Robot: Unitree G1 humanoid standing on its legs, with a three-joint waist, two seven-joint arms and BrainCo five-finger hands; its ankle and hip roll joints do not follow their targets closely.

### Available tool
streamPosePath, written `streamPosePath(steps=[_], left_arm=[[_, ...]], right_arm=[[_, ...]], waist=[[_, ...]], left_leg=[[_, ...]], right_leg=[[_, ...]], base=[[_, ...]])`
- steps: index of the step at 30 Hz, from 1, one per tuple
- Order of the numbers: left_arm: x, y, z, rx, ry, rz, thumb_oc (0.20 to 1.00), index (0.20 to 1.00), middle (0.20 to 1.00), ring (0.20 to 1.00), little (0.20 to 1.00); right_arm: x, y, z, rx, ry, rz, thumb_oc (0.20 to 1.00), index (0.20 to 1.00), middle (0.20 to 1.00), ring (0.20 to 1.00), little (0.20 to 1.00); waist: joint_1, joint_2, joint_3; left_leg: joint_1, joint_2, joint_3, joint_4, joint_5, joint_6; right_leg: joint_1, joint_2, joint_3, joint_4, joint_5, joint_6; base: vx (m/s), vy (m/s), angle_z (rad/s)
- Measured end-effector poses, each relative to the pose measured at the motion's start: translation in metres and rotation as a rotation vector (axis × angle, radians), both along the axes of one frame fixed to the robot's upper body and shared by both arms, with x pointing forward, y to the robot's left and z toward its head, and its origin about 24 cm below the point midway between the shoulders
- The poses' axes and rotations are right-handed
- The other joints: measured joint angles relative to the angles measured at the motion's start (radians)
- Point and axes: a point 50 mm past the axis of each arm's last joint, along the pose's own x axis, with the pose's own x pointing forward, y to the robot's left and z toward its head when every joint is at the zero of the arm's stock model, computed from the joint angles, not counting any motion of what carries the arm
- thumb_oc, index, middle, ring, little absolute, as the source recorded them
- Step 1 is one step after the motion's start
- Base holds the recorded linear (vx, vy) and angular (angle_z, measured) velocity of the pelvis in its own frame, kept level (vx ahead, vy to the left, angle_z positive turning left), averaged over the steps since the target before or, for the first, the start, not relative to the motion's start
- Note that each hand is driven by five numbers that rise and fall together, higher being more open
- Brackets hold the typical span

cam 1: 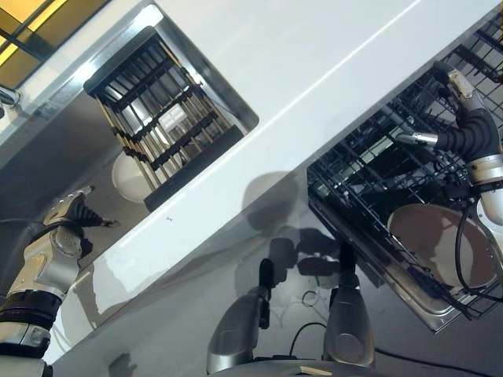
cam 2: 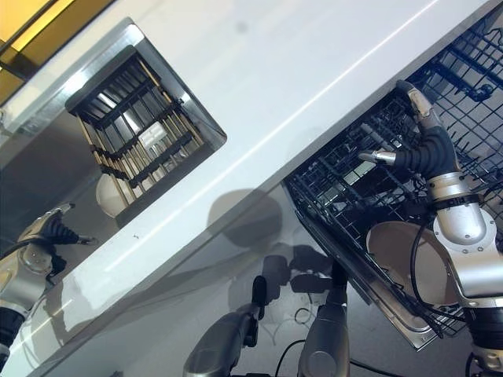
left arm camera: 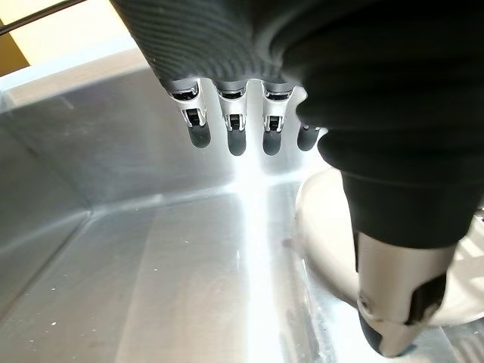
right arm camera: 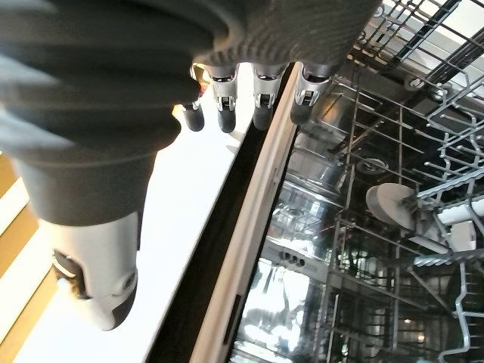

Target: Pick up plates and place into dishwasher.

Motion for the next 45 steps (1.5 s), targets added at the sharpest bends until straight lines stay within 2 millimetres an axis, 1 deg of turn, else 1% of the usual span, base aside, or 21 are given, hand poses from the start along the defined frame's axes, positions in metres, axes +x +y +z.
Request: streamPosePath(steps=[3,4,6,8,10,11,15,17,20,21,23,26,28,33,35,38,45], left_arm=[[0.012,-0.002,0.017,0.041,-0.111,0.0,1.0,1.0,1.0,1.0,1.0],[0.016,-0.002,0.028,0.07,-0.138,-0.021,1.0,1.0,1.0,1.0,1.0],[0.023,-0.006,0.042,0.113,-0.18,-0.073,1.0,1.0,1.0,1.0,1.0],[0.029,-0.011,0.058,0.168,-0.186,-0.157,1.0,1.0,1.0,1.0,1.0],[0.033,-0.02,0.074,0.249,-0.182,-0.233,1.0,1.0,1.0,1.0,1.0],[0.034,-0.023,0.078,0.291,-0.177,-0.261,1.0,1.0,1.0,1.0,1.0],[0.036,-0.028,0.078,0.385,-0.156,-0.316,1.0,1.0,1.0,1.0,1.0],[0.037,-0.032,0.08,0.441,-0.16,-0.355,1.0,1.0,1.0,1.0,1.0],[0.039,-0.039,0.083,0.463,-0.18,-0.408,1.0,1.0,1.0,1.0,1.0],[0.04,-0.042,0.081,0.48,-0.163,-0.438,1.0,1.0,1.0,1.0,1.0],[0.041,-0.05,0.073,0.54,-0.069,-0.529,1.0,1.0,1.0,1.0,1.0],[0.04,-0.054,0.06,0.517,0.113,-0.597,1.0,1.0,1.0,1.0,1.0],[0.039,-0.053,0.055,0.485,0.199,-0.596,1.0,1.0,1.0,1.0,1.0],[0.037,-0.049,0.048,0.36,0.309,-0.563,1.0,1.0,1.0,1.0,1.0],[0.036,-0.046,0.047,0.332,0.326,-0.546,1.0,1.0,1.0,1.0,1.0],[0.036,-0.045,0.05,0.331,0.313,-0.533,1.0,1.0,1.0,1.0,1.0],[0.035,-0.046,0.055,0.331,0.267,-0.507,1.0,1.0,1.0,1.0,1.0]], right_arm=[[0.003,0.006,-0.007,0.008,0.014,0.01,1.0,1.0,1.0,1.0,1.0],[0.004,0.008,-0.009,0.008,0.021,0.014,1.0,1.0,1.0,1.0,1.0],[0.006,0.013,-0.015,0.015,0.036,0.028,1.0,1.0,1.0,1.0,1.0],[0.007,0.015,-0.016,0.048,0.019,0.026,1.0,1.0,1.0,1.0,1.0],[0.007,0.016,-0.015,0.056,0.008,0.02,1.0,1.0,1.0,1.0,1.0],[0.007,0.016,-0.016,0.063,0.005,0.017,1.0,1.0,1.0,1.0,1.0],[0.01,0.02,-0.015,0.059,0.004,0.032,1.0,1.0,1.0,1.0,1.0],[0.012,0.02,-0.019,0.059,0.018,0.03,1.0,1.0,1.0,1.0,1.0],[0.014,0.021,-0.024,0.049,0.04,0.03,1.0,1.0,1.0,1.0,1.0],[0.014,0.021,-0.025,0.049,0.045,0.029,1.0,1.0,1.0,1.0,1.0],[0.015,0.023,-0.025,0.049,0.046,0.033,1.0,1.0,1.0,1.0,1.0],[0.017,0.026,-0.021,0.051,0.024,0.039,1.0,1.0,1.0,1.0,1.0],[0.019,0.029,-0.018,0.049,0.015,0.047,1.0,1.0,1.0,1.0,1.0],[0.019,0.029,-0.012,0.034,-0.001,0.047,1.0,1.0,1.0,1.0,1.0],[0.019,0.029,-0.012,0.033,0.001,0.049,1.0,1.0,1.0,1.0,1.0],[0.019,0.029,-0.012,0.031,0.002,0.05,1.0,1.0,1.0,1.0,1.0],[0.019,0.029,-0.012,0.027,0.009,0.057,1.0,1.0,1.0,1.0,1.0]], waist=[[-0.002,-0.032,0.01],[-0.001,-0.046,0.015],[-0.001,-0.067,0.025],[-0.003,-0.094,0.042],[-0.005,-0.114,0.053],[-0.007,-0.119,0.056],[-0.026,-0.124,0.062],[-0.026,-0.127,0.064],[-0.023,-0.127,0.074],[-0.022,-0.127,0.077],[-0.022,-0.127,0.077],[-0.024,-0.127,0.077],[-0.024,-0.127,0.077],[-0.022,-0.124,0.079],[-0.022,-0.123,0.079],[-0.022,-0.121,0.08],[-0.009,-0.106,0.088]], left_leg=[[-0.029,0.006,0.001,0.022,-0.004,-0.006],[-0.036,0.006,0.001,0.028,-0.005,-0.007],[-0.045,0.007,0.001,0.037,-0.008,-0.011],[-0.059,0.007,0.001,0.05,-0.01,-0.012],[-0.072,0.005,0.001,0.058,-0.011,-0.013],[-0.075,0.004,0.0,0.06,-0.012,-0.012],[-0.089,0.002,0.002,0.082,-0.025,-0.009],[-0.105,0.003,0.002,0.095,-0.03,-0.01],[-0.122,0.003,0.002,0.1,-0.032,-0.009],[-0.123,0.003,0.003,0.1,-0.032,-0.009],[-0.125,0.003,0.003,0.1,-0.035,-0.008],[-0.125,0.003,0.004,0.1,-0.036,-0.008],[-0.125,0.003,0.005,0.1,-0.036,-0.008],[-0.122,0.002,0.006,0.102,-0.036,-0.008],[-0.117,0.002,0.006,0.102,-0.036,-0.008],[-0.116,0.003,0.006,0.104,-0.036,-0.008],[-0.111,0.007,0.005,0.104,-0.036,-0.008]], right_leg=[[-0.023,0.008,0.001,0.008,0.0,-0.004],[-0.029,0.01,0.002,0.008,0.002,-0.006],[-0.033,0.013,0.002,0.009,0.002,-0.007],[-0.041,0.014,0.002,0.008,0.001,-0.01],[-0.049,0.013,0.003,0.007,0.005,-0.01],[-0.05,0.012,0.005,0.006,0.006,-0.01],[-0.053,0.012,0.006,0.006,0.009,-0.013],[-0.063,0.013,0.006,0.006,0.01,-0.013],[-0.076,0.014,0.005,0.006,0.015,-0.008],[-0.077,0.013,0.004,0.006,0.015,-0.008],[-0.078,0.013,0.004,0.006,0.015,-0.008],[-0.08,0.013,0.004,0.006,0.015,-0.008],[-0.08,0.013,0.005,0.006,0.015,-0.008],[-0.076,0.012,0.005,0.006,0.016,-0.007],[-0.071,0.012,0.005,0.006,0.016,-0.007],[-0.069,0.012,0.005,0.006,0.016,-0.007],[-0.064,0.013,-0.001,0.006,0.016,-0.008]], base=[[-0.01,-0.024,-0.03],[0.0,0.0,0.0],[0.0,0.0,0.0],[0.0,0.0,0.0],[0.0,0.0,0.0],[0.01,0.041,0.03],[0.0,0.025,0.01],[0.0,0.0,0.0],[0.0,0.0,0.0],[0.0,0.0,0.0],[0.0,0.0,0.0],[0.0,0.0,0.0],[0.0,0.0,0.0],[0.0,0.006,0.0],[0.0,0.0,0.0],[0.0,0.0,0.0],[-0.01,-0.016,0.0]])
